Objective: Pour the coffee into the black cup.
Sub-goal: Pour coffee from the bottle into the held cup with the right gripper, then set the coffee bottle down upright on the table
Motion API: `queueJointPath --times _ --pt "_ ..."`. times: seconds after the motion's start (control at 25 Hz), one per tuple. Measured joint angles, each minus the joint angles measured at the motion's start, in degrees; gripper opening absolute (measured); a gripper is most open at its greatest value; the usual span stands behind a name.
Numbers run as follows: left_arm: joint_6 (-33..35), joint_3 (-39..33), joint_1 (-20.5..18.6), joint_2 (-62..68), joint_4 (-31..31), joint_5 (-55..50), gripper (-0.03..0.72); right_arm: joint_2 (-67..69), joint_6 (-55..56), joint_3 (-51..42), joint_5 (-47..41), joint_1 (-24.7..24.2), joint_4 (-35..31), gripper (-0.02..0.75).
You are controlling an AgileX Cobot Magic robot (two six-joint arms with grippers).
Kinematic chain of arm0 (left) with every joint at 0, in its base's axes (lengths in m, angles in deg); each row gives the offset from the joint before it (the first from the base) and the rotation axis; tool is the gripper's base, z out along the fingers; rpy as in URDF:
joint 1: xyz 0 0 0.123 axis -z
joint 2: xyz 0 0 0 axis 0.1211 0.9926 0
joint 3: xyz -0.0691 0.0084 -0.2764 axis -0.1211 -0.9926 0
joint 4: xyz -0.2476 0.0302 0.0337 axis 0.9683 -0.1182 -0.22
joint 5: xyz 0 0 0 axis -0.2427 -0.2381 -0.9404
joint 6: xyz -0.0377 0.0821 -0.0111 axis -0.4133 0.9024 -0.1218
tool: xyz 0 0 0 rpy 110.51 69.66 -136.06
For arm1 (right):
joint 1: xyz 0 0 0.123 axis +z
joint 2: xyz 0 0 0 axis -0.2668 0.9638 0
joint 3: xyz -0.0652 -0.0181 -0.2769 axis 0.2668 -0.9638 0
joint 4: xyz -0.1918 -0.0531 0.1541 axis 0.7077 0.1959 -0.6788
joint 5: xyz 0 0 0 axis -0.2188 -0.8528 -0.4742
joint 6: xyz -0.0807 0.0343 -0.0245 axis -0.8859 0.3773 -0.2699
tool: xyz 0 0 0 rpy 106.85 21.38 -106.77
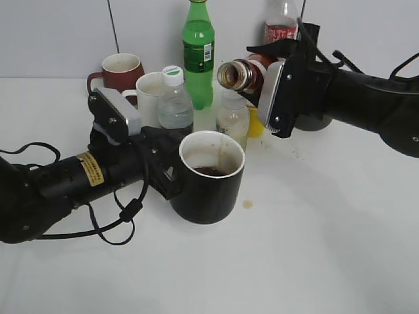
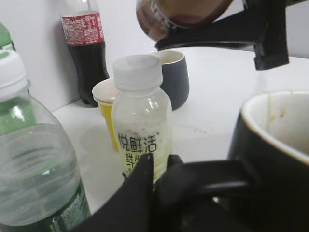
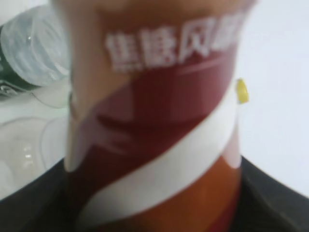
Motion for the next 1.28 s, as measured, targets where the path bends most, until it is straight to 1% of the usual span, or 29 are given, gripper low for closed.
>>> queueJointPath --times 0.12,0.28,0.44,0.56,0.72,0.84,0.96,1.04,1.16,1.28 --pt "0.00 0.00 0.00 0.00 1.35 -0.05 0.051 0.00 8.95 0.00 0.00 0.00 -0.85 0.502" --pt "0.00 0.00 0.00 -1.57 3.91 -0.82 0.051 -0.12 20.74 0.00 0.00 0.00 -5.01 0.502" --pt "0.00 -0.05 -1.13 -4.44 6.10 -0.64 0.051 -0.63 30.29 0.00 -0.43 0.00 -11.14 0.502" --pt "0.00 -1.86 -2.85 -6.66 8.97 -0.21 0.050 -1.45 37.37 -0.23 -3.08 0.00 -16.45 0.502" --pt "0.00 -5.41 -6.99 -10.00 13.79 -0.21 0.050 -2.39 39.90 -3.61 -3.78 0.00 -23.04 0.502" --pt "0.00 -7.35 -11.31 -10.83 15.02 -0.13 0.050 -2.39 40.25 -6.89 -4.11 0.00 -29.49 0.502" --pt "0.07 -8.03 -15.35 -10.85 15.41 -0.40 0.050 -2.39 40.77 -10.03 -3.58 -0.06 -32.71 0.502" --pt "0.07 -8.03 -17.16 -10.85 15.96 -0.35 0.050 -1.75 41.57 -11.89 -1.89 -0.06 -35.00 0.502" --pt "0.07 -8.03 -18.35 -10.09 18.84 0.01 0.050 1.36 43.33 -13.68 3.44 -0.06 -38.33 0.502" --pt "0.13 -7.85 -18.36 -7.58 20.77 0.14 0.050 6.23 44.02 -14.55 9.92 -0.10 -39.84 0.502"
